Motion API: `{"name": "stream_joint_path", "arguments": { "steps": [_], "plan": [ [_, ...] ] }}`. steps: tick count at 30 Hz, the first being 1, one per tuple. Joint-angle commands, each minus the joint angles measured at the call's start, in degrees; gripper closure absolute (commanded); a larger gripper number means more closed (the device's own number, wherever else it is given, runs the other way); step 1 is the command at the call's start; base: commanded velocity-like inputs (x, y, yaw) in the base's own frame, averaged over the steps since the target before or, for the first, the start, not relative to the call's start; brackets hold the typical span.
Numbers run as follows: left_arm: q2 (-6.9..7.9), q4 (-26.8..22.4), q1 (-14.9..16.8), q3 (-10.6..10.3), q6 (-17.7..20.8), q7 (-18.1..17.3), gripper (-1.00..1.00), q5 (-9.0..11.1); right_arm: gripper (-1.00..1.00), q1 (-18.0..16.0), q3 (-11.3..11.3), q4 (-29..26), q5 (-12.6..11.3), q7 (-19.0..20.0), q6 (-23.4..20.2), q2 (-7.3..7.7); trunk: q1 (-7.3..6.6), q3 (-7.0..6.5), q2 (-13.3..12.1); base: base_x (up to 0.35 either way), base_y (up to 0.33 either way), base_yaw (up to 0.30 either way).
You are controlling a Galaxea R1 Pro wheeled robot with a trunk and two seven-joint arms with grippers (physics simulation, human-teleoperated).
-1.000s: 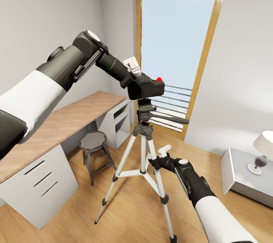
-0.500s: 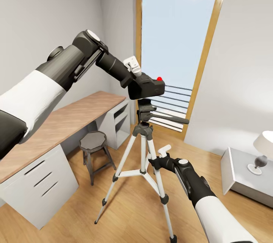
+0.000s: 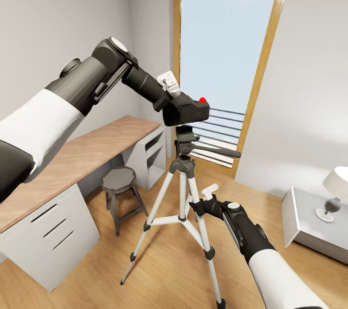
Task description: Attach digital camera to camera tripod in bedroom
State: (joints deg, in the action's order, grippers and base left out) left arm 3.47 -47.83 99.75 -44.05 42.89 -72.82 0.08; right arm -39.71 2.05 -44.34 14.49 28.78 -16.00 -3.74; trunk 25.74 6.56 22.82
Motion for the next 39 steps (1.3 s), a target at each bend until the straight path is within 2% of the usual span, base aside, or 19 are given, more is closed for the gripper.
{"name": "stream_joint_path", "arguments": {
  "steps": [1,12,17,22,34,39],
  "plan": [
    [-0.17,-0.11,0.09,-0.09,0.31,0.18,1.0,-0.19,1.0,-0.02,-0.11,0.7,0.98,0.4,-0.61,-0.04,0.04,0.14,0.11,0.0,0.0,0.0],
    [-0.55,-0.09,0.09,-0.13,0.21,1.19,1.0,-0.37,1.0,-0.02,-0.12,0.67,0.98,0.4,-0.61,-0.04,0.04,0.14,0.11,0.0,0.0,0.0],
    [-0.56,-0.11,0.09,-0.28,0.0,4.2,1.0,-0.42,1.0,-0.02,-0.12,0.66,0.98,0.4,-0.61,-0.04,0.04,0.14,0.11,0.0,0.0,0.0],
    [-0.58,0.19,0.09,-0.39,-0.17,5.57,1.0,-0.08,1.0,-0.02,-0.12,0.67,0.98,0.4,-0.61,-0.04,0.04,0.14,0.11,0.0,0.0,0.0],
    [-0.64,0.91,0.06,-0.34,-0.15,5.48,1.0,0.69,1.0,-0.02,-0.1,0.74,0.98,0.4,-0.65,-0.04,0.04,0.14,0.11,0.0,0.0,0.0],
    [-1.16,4.38,-0.06,-0.45,-0.15,5.11,1.0,0.8,1.0,-0.02,-0.06,0.75,0.98,0.4,-0.66,-0.04,0.04,0.14,0.11,0.0,0.0,0.0]
  ]
}}
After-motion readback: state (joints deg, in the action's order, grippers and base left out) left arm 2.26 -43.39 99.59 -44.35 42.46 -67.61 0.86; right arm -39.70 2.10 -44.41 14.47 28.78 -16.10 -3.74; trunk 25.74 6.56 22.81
